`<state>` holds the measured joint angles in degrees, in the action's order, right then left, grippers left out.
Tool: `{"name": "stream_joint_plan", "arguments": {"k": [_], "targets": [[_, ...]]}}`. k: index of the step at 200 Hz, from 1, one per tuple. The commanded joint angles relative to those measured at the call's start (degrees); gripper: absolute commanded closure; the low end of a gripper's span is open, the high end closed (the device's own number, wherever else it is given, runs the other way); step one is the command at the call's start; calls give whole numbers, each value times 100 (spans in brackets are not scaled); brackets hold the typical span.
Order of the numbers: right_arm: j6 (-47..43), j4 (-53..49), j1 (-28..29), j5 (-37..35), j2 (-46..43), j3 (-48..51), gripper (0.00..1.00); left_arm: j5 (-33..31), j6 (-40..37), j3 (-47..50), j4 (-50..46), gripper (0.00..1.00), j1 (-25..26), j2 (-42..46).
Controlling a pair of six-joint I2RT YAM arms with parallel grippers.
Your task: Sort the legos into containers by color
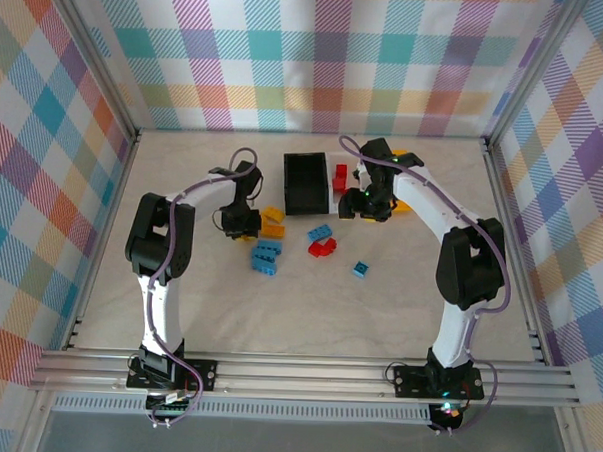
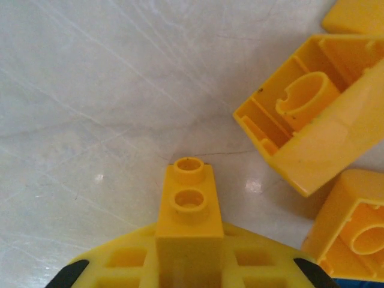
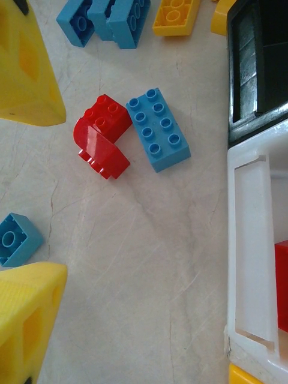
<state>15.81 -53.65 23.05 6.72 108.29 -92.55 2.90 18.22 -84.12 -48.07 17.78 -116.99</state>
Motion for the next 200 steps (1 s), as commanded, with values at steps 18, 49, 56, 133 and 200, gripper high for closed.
{"name": "stream_joint_plan", "arguments": {"k": [18, 49, 56, 133, 200], "targets": [[-39, -120, -20, -26, -131, 62, 38, -35, -20, 48, 61, 95, -91, 107], [-70, -111, -67, 152, -246, 88, 38, 17, -28, -58, -89, 98, -92, 156], [-49, -88, -101, 260, -283, 99, 38, 71, -17, -65, -113, 99, -91, 216], [389, 897, -651, 3423, -647, 594, 37, 2007, 465, -273, 177, 99, 30, 1095], [660, 1147, -831, 3320, -1191, 1239, 36, 3620, 113, -894, 128, 99, 942, 748]]}}
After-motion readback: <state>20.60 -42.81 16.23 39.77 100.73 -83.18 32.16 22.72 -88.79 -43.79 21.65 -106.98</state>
